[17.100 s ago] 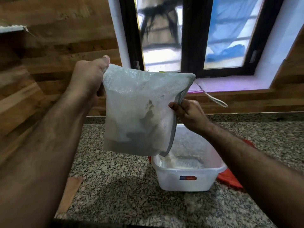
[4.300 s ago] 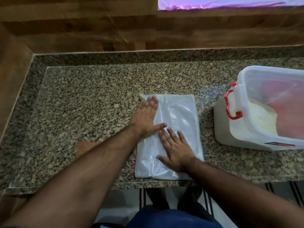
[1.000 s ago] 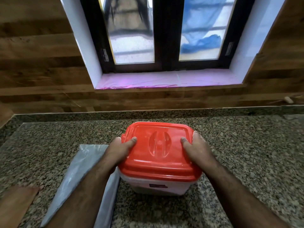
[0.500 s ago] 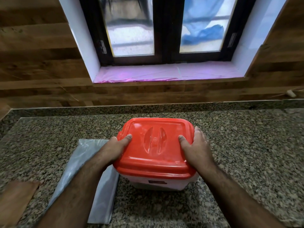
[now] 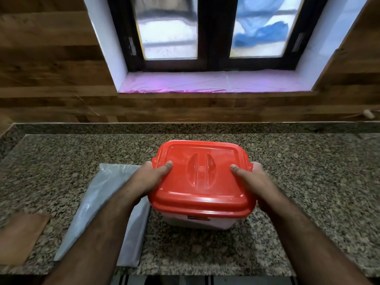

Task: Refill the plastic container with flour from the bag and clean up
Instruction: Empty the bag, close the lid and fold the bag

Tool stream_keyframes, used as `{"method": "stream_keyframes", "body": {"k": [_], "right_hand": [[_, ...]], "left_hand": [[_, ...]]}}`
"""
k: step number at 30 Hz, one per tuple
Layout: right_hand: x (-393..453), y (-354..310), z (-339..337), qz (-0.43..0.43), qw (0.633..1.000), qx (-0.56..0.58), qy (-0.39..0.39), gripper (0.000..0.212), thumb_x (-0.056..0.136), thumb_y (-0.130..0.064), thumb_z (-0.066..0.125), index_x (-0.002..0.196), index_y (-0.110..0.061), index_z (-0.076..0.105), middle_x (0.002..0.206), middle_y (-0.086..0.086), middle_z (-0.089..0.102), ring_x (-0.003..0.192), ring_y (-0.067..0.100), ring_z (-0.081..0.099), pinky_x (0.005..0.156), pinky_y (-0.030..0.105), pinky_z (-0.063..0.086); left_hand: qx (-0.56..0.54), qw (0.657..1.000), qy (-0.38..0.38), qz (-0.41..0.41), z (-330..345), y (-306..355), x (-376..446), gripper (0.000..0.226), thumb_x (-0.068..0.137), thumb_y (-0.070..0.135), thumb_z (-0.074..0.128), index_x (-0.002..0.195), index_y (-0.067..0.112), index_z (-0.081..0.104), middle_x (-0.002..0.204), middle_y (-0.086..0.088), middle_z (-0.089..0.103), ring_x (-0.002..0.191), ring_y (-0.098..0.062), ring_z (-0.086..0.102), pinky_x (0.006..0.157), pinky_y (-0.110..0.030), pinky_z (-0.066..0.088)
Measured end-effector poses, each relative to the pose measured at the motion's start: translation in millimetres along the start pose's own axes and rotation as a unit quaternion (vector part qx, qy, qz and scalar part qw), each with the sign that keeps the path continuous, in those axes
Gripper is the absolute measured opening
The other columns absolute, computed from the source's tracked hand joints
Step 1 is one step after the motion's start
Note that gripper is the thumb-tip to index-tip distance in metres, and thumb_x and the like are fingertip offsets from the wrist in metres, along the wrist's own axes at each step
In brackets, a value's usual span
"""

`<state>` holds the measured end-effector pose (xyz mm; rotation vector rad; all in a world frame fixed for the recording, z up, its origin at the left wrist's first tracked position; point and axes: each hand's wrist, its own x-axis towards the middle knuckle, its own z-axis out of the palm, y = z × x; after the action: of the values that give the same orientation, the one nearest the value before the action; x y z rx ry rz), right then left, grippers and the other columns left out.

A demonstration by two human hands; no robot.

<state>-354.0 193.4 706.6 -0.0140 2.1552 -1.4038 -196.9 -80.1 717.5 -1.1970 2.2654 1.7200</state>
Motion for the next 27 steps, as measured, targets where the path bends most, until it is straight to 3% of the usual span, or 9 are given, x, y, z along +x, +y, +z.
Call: {"method": "stream_keyframes", "body": {"k": [2,6,11,14,17,23,25,26,27], "right_hand": [[2,1,-7,0.022,0.993,0.092,-0.074,0.064,0.092,-0.039,0.081,0.14,-0.005,0.056,0.118,0.018,0.077,0.096,0.036,0.081,0.084,0.051,0.067],[-4,2,-5,0.068,0.967,0.183,-0.165,0.064,0.087,-0.032,0.083,0.139,-0.006,0.057,0.123,0.025,0.076,0.112,0.048,0.075,0.106,0.063,0.055],[-5,4,-9,0.064,0.978,0.156,-0.124,0.096,0.06,-0.043,0.102,0.137,-0.002,0.061,0.115,0.023,0.08,0.104,0.044,0.078,0.103,0.059,0.058],[-17,-3,-10,0.017,0.999,0.02,0.033,0.069,0.065,-0.056,0.097,0.106,-0.006,0.074,0.088,0.011,0.083,0.076,0.03,0.082,0.072,0.043,0.067],[-31,-14,5,-0.07,0.948,-0.245,0.189,0.065,0.081,-0.075,0.076,0.094,-0.011,0.067,0.077,0.0,0.066,0.066,0.02,0.065,0.05,0.027,0.042],[-46,-28,23,-0.072,0.88,-0.416,0.217,0.058,0.106,-0.057,0.053,0.113,-0.002,0.069,0.083,0.009,0.061,0.069,0.025,0.057,0.049,0.026,0.032],[-52,-24,28,-0.087,0.874,-0.437,0.193,0.072,0.106,-0.059,0.05,0.142,0.002,0.054,0.129,0.023,0.067,0.108,0.035,0.068,0.067,0.034,0.054],[-57,-20,33,-0.104,0.875,-0.439,0.174,0.085,0.104,-0.064,0.048,0.157,0.002,0.038,0.156,0.026,0.05,0.137,0.038,0.058,0.095,0.041,0.058],[-61,-14,39,-0.132,0.873,-0.442,0.155,0.095,0.103,-0.069,0.045,0.165,-0.001,0.024,0.171,0.025,0.03,0.155,0.037,0.038,0.12,0.045,0.044]], "left_hand": [[-0.039,0.998,-0.049,-0.013,-4,6,1,0.05,0.093,0.06,0.078,0.123,0.02,0.071,0.106,-0.006,0.085,0.094,-0.028,0.084,0.093,-0.047,0.065],[-0.157,0.975,-0.137,-0.074,-6,-2,1,0.069,0.086,0.047,0.087,0.14,0.011,0.063,0.123,-0.019,0.08,0.113,-0.041,0.078,0.109,-0.058,0.057],[-0.143,0.985,-0.065,-0.066,-6,-3,-1,0.084,0.071,0.05,0.097,0.135,0.004,0.066,0.111,-0.018,0.083,0.099,-0.039,0.082,0.099,-0.056,0.063],[0.015,0.995,0.091,-0.029,-7,2,2,0.101,0.05,0.081,0.094,0.116,0.008,0.074,0.1,-0.008,0.083,0.086,-0.03,0.082,0.079,-0.045,0.068],[0.272,0.932,0.237,0.037,13,10,-6,0.081,0.078,0.09,0.068,0.097,0.011,0.071,0.09,-0.006,0.074,0.083,-0.027,0.071,0.068,-0.035,0.056],[0.431,0.865,0.244,0.076,25,23,-23,0.071,0.108,0.067,0.043,0.109,0.002,0.073,0.102,-0.018,0.076,0.095,-0.034,0.075,0.069,-0.038,0.055],[0.467,0.844,0.246,0.095,26,23,-26,0.068,0.112,0.061,0.039,0.119,0.002,0.071,0.11,-0.018,0.077,0.101,-0.034,0.076,0.073,-0.039,0.057],[0.468,0.842,0.244,0.112,26,19,-28,0.068,0.112,0.06,0.038,0.133,0.001,0.066,0.124,-0.018,0.075,0.113,-0.034,0.074,0.082,-0.041,0.059],[0.453,0.852,0.227,0.133,26,13,-31,0.074,0.111,0.062,0.038,0.15,0.002,0.054,0.147,-0.019,0.064,0.134,-0.035,0.065,0.1,-0.043,0.057]]}}
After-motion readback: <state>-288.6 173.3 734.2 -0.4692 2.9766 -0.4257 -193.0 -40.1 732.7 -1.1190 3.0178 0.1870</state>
